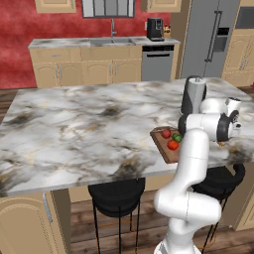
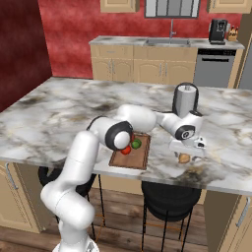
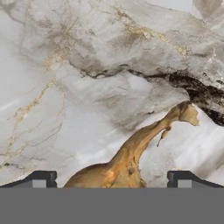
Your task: Place the avocado, onion, tomato, and bell pepper on the cutting board.
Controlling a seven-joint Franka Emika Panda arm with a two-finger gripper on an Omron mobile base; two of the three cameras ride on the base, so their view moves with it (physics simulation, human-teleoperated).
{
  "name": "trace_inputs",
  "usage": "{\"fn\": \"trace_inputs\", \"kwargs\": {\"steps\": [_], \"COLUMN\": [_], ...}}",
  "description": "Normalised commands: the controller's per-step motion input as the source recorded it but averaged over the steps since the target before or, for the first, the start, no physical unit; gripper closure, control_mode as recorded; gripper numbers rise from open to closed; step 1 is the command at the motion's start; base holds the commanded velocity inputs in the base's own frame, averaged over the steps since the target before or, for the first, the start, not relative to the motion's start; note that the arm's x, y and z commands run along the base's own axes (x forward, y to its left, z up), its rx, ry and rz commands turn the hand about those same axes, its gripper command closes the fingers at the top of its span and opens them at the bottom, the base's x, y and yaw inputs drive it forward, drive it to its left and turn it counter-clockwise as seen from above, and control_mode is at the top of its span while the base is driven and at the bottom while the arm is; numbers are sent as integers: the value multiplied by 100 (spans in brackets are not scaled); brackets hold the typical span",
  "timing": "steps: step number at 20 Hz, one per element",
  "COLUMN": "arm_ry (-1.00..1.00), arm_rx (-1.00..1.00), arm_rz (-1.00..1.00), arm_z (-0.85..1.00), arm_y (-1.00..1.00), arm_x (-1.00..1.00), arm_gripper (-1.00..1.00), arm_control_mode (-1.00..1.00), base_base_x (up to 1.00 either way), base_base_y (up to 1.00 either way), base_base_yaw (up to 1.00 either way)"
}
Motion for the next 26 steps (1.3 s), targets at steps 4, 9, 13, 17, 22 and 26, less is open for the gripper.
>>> {"fn": "trace_inputs", "kwargs": {"steps": [4,9,13,17,22,26], "arm_ry": [0,2,0,0,-4,-3], "arm_rx": [0,0,0,1,0,0], "arm_rz": [0,0,0,0,0,0], "arm_z": [-23,-10,0,16,45,43], "arm_y": [-9,0,0,1,12,26], "arm_x": [0,0,0,-3,-20,-30], "arm_gripper": [-100,100,100,100,100,100], "arm_control_mode": [-100,-100,-100,-100,-100,-100], "base_base_x": [0,0,0,0,0,0], "base_base_y": [0,0,0,0,0,0], "base_base_yaw": [0,0,0,0,0,0]}}
